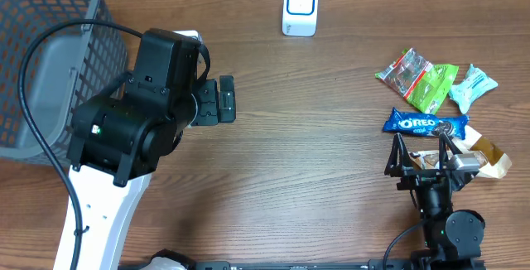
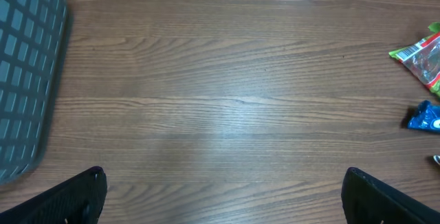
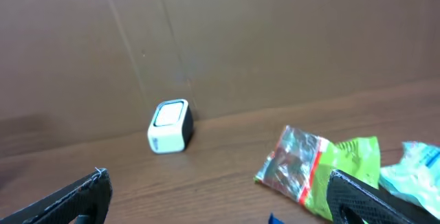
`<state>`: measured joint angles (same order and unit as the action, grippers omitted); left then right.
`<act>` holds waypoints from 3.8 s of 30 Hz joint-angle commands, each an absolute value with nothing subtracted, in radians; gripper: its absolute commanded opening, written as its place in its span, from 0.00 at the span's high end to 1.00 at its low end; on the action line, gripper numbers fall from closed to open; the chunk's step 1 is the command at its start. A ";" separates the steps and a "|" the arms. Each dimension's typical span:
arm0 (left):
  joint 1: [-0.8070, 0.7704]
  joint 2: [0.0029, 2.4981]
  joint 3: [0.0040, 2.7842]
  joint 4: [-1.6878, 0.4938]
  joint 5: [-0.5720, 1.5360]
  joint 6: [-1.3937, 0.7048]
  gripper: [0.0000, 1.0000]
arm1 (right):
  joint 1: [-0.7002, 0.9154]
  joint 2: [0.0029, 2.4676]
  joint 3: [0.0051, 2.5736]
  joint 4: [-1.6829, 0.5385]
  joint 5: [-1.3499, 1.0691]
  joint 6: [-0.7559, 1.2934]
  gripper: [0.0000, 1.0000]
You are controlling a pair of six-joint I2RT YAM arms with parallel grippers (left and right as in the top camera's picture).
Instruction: Scan the item barcode
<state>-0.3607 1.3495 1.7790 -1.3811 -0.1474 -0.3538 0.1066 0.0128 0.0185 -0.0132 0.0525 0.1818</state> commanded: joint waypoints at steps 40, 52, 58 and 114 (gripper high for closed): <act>-0.367 1.358 1.783 -1.381 -0.160 -0.329 0.00 | 0.113 0.002 0.008 -0.081 0.022 0.175 0.00; -0.366 1.357 1.783 -1.381 -0.160 -0.329 0.00 | 0.113 0.003 0.008 -0.081 0.022 0.175 0.00; -0.356 1.271 1.781 -1.380 -0.160 -0.329 0.00 | 0.113 0.003 0.008 -0.081 0.022 0.175 0.00; -0.028 0.003 0.005 -0.076 -0.025 0.022 0.00 | 0.113 0.002 0.008 -0.082 0.022 0.175 0.00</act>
